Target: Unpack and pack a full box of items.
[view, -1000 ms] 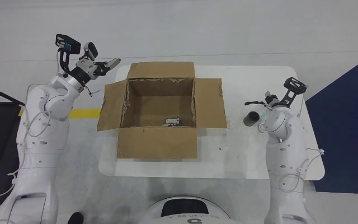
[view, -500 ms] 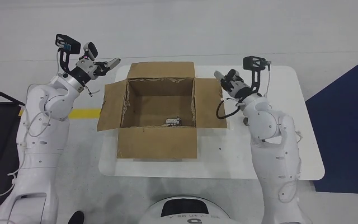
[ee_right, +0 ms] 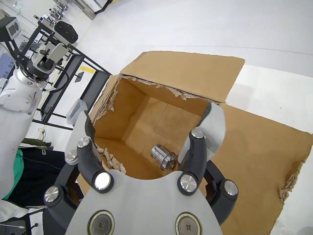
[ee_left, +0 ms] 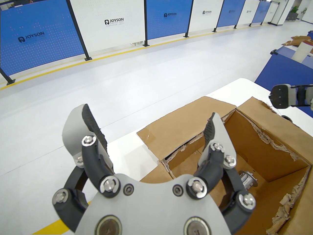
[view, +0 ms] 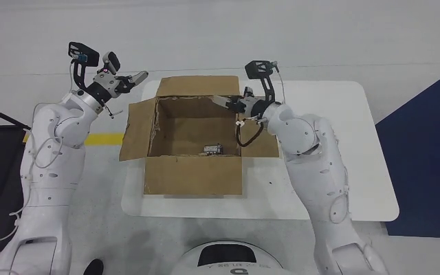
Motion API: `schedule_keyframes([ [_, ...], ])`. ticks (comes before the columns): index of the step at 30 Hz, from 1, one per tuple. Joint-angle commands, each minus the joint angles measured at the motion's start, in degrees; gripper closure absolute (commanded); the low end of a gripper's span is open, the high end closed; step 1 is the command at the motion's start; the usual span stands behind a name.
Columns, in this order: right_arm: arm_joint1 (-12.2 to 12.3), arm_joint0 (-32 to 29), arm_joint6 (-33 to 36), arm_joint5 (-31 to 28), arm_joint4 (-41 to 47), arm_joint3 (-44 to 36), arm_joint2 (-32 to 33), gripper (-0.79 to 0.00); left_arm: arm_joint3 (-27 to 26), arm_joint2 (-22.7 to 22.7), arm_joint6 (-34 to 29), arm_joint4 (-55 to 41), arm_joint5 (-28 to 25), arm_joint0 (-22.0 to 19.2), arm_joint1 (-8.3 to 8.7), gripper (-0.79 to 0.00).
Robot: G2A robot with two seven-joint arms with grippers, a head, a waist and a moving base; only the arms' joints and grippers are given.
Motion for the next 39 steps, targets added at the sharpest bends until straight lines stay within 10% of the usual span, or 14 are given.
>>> schedule_keyframes([
  [1,0.0,0.0,0.0,0.0,0.0,0.0,0.0,-0.785,0.0,0.0,0.0,0.0,0.0,0.0,0.0,-0.785],
  [15,-1.1,9.2,15.7,1.6,-4.6,9.4,-14.9,-0.785,0.0,0.0,0.0,0.0,0.0,0.0,0.0,-0.785],
  [18,-1.5,12.3,20.6,6.7,-6.8,13.5,-17.3,-0.391,0.0,0.0,0.0,0.0,0.0,0.0,0.0,-0.785],
  [39,-4.0,19.9,25.0,17.7,-9.1,31.9,-24.3,-0.376,0.0,0.0,0.0,0.0,0.0,0.0,0.0,-0.785],
])
